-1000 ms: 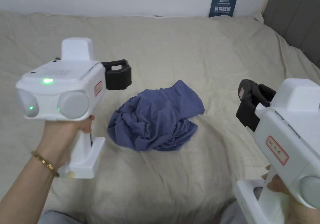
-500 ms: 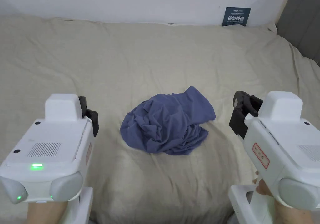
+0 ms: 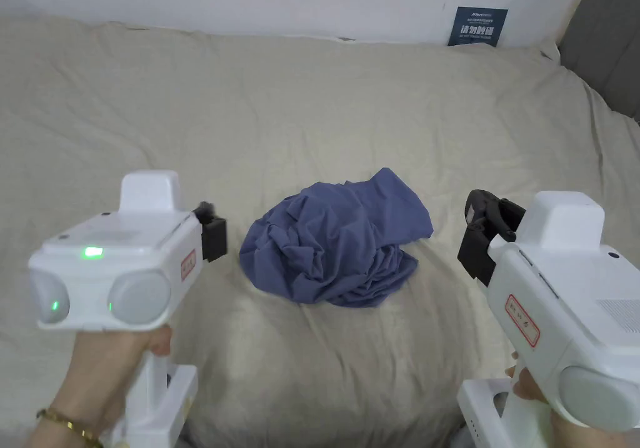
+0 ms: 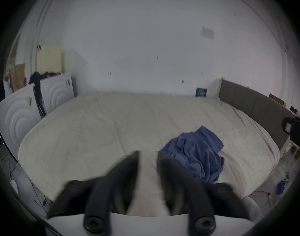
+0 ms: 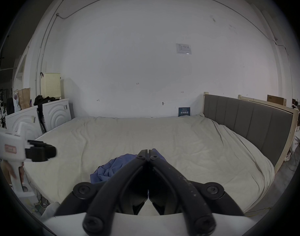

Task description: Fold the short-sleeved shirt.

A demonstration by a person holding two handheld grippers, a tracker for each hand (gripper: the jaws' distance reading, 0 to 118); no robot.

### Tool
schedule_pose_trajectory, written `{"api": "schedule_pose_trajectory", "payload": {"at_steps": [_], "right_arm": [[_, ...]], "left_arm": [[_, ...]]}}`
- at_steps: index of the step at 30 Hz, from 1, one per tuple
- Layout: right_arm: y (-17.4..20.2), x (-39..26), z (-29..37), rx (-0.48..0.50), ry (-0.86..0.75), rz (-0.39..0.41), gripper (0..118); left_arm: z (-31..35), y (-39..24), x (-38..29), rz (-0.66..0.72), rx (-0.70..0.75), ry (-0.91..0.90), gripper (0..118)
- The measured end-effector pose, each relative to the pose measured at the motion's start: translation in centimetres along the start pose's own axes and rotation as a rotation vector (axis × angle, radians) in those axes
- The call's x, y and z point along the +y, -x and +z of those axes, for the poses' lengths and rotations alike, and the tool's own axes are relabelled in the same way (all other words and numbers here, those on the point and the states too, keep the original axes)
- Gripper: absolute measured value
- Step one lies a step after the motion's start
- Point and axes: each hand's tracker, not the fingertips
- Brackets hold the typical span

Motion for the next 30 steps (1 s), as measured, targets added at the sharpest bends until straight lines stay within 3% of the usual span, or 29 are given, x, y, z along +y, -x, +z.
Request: {"api": "schedule_pose_trajectory", "payload": {"at_steps": [1,2,8,13,15,16,18,19,23,27,28,29,30], "right_arm": [[0.0,0.0,-0.1,0.000,0.003,-0.001,1],[0.0,0.0,-0.3,-0.001,0.007,-0.002,1],[-0.5,-0.7,-1.5,-0.010,0.051,0.003,1],[-1.2,-1.5,-2.8,-0.031,0.096,-0.001,1],[-1.5,-1.8,-3.3,-0.041,0.115,-0.002,1],[-1.7,-1.9,-3.5,-0.044,0.123,-0.006,1],[-1.9,-2.1,-3.9,-0.048,0.135,-0.011,1],[-1.9,-2.2,-4.1,-0.051,0.140,-0.010,1],[-2.3,-2.0,-5.4,-0.040,0.170,-0.005,1],[-3.5,-0.5,-8.9,-0.012,0.271,-0.030,2],[-4.0,0.0,-10.3,0.000,0.299,-0.042,8],[-4.4,0.6,-11.9,0.002,0.311,-0.054,23],[-4.8,1.2,-13.8,0.015,0.359,-0.053,46]], "left_arm": [[-1.2,0.1,0.5,0.011,-0.032,0.060,104],[-2.4,-0.1,1.2,0.028,-0.046,0.102,118],[-10.8,-1.3,2.0,0.023,-0.068,0.362,118],[-15.9,-2.9,1.3,0.027,-0.073,0.488,110],[-16.9,-3.6,0.8,0.022,-0.072,0.515,95],[-17.3,-3.8,0.5,0.029,-0.082,0.532,75],[-17.8,-4.0,0.2,0.068,-0.123,0.560,20],[-17.7,-4.0,-0.1,0.077,-0.127,0.553,5],[-16.3,-3.9,-0.1,0.018,-0.150,0.483,4],[-13.4,-2.9,1.0,0.081,-0.153,0.348,4],[-12.6,-2.8,1.1,0.072,-0.149,0.319,4],[-11.9,-2.7,1.2,0.062,-0.147,0.295,4],[-11.4,-2.4,1.4,0.055,-0.150,0.269,4]]}}
